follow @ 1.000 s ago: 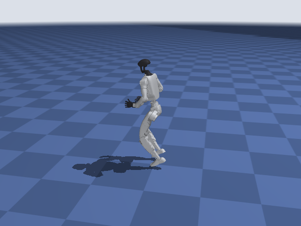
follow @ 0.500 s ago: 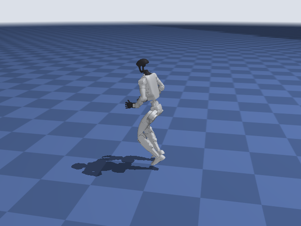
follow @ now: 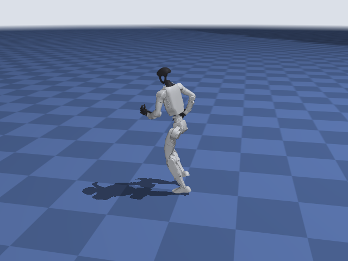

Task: Run

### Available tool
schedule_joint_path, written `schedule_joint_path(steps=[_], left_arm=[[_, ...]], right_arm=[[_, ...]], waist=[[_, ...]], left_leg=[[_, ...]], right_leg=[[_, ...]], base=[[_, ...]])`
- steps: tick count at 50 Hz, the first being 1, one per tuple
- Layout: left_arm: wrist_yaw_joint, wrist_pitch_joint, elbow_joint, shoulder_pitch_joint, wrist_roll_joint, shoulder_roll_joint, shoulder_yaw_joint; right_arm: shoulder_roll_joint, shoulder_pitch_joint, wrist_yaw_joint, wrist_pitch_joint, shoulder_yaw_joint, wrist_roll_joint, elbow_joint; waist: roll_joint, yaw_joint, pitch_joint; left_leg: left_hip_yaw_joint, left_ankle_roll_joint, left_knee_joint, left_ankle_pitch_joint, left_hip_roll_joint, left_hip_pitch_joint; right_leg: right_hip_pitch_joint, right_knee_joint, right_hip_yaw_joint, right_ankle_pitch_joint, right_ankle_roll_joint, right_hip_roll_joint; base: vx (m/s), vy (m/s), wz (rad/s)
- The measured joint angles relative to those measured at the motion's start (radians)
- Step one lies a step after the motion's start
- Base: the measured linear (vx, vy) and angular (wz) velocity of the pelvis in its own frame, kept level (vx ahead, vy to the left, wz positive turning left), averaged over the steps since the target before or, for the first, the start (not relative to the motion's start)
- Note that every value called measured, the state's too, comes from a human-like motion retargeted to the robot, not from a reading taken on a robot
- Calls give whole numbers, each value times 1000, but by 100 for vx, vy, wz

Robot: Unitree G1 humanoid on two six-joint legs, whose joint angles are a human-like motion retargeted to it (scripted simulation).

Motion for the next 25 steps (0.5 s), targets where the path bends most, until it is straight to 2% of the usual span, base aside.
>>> schedule_joint_path(steps=[2, 3, 5, 8, 10, 13, 15, 17, 18, 20, 23, 25], left_arm=[[-52, 22, 77, 119, -11, -15, -1], [-76, 41, 115, 182, -7, -17, 9], [-115, 81, 182, 306, 5, -12, 35], [-165, 122, 231, 489, -34, 32, 104], [-193, 123, 209, 627, -107, 74, 162], [-229, 111, 125, 792, -226, 87, 215], [-231, 98, 76, 822, -266, 59, 209], [-208, 81, 48, 769, -270, 12, 184], [-189, 72, 41, 716, -265, -11, 168], [-140, 54, 30, 573, -236, -35, 139], [-79, 33, -28, 338, -164, 3, 121], [-32, 32, -62, 153, -107, 44, 114]], right_arm=[[29, -77, -56, 3, 14, -4, -68], [44, -144, -98, 3, 24, -9, -99], [58, -307, -170, -5, 29, -26, -171], [50, -635, -240, -15, 37, -31, -298], [53, -846, -265, -21, 52, 1, -377], [109, -933, -269, -22, 86, 42, -419], [144, -866, -249, -22, 111, 32, -391], [166, -745, -214, -28, 131, -6, -310], [169, -681, -193, -33, 138, -24, -258], [157, -565, -155, -35, 145, -48, -157], [106, -387, -122, -28, 130, -48, -71], [57, -275, -99, -34, 91, -32, -48]], waist=[[46, 86, -8], [78, 144, -11], [105, 244, -20], [126, 356, -1], [132, 399, 20], [124, 417, 7], [110, 403, -14], [70, 332, -25], [38, 276, -23], [-18, 155, -18], [-21, 27, -19], [-15, -26, -10]], left_leg=[[17, -41, 327, 2, 83, -152], [28, -53, 509, -15, 145, -224], [58, -49, 824, -49, 224, -351], [69, 14, 1092, -122, 311, -519], [66, 67, 1127, -174, 362, -592], [81, 83, 925, -189, 375, -549], [108, 62, 703, -163, 347, -440], [140, 45, 440, -122, 249, -294], [147, 43, 301, -94, 170, -217], [121, 50, 44, -54, 25, -63], [44, 74, -6, -183, -18, 5], [9, 93, -57, -250, -20, 45]], right_leg=[[96, -194, -40, 46, 7, 92], [142, -267, -62, 27, -11, 148], [201, -336, -81, -118, -71, 202], [243, -381, -83, -312, -148, 241], [256, -400, -76, -376, -164, 255], [293, -482, -37, -290, -103, 281], [304, -481, -42, -165, -59, 260], [261, -359, -40, -71, -24, 186], [221, -251, -23, -40, -5, 133], [126, 8, 24, -17, 20, 51], [-24, 376, 75, -76, 27, 77], [-104, 524, 98, -121, 25, 101]], base=[[-1, -2, -33], [-2, -3, -82], [-1, -3, -74], [2, -3, -53], [7, 0, -43], [14, 6, -43], [16, 9, -41], [13, 9, 23], [11, 8, 75], [9, 7, 77], [5, 6, 24], [4, 5, 19]])
